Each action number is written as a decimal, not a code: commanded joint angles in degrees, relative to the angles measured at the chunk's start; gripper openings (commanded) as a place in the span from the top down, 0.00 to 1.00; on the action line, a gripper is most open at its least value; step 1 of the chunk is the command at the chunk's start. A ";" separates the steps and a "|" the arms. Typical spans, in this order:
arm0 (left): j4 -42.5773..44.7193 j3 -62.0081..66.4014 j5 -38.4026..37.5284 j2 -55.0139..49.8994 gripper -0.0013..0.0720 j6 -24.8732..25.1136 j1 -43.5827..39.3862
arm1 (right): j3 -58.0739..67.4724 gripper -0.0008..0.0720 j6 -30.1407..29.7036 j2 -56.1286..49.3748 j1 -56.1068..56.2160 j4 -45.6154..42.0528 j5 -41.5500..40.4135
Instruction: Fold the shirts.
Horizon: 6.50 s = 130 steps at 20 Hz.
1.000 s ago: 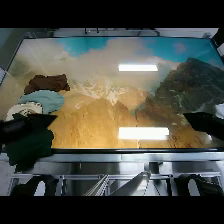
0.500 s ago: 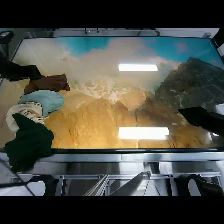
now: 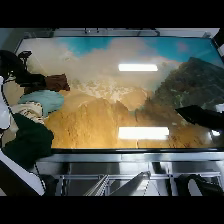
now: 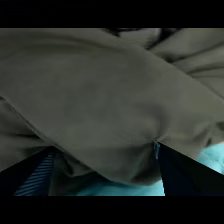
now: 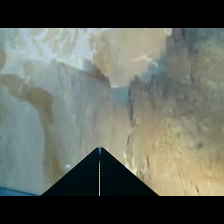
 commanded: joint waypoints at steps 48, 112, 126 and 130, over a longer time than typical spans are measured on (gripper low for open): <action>-48.17 -45.51 -0.50 11.93 0.02 12.90 -5.11 | -6.80 0.50 -2.16 -22.51 0.04 -4.74 3.19; -56.39 -45.07 19.56 19.12 0.01 15.04 0.76 | 19.10 0.28 -13.94 -45.75 -8.28 6.29 8.09; -47.91 -70.79 -1.36 24.98 0.06 8.59 -9.73 | -1.88 0.29 -6.43 -34.80 -0.83 2.60 -0.09; -47.82 -69.68 -10.38 24.98 0.06 5.53 -15.19 | -1.88 0.29 -7.69 -34.73 0.98 4.94 0.52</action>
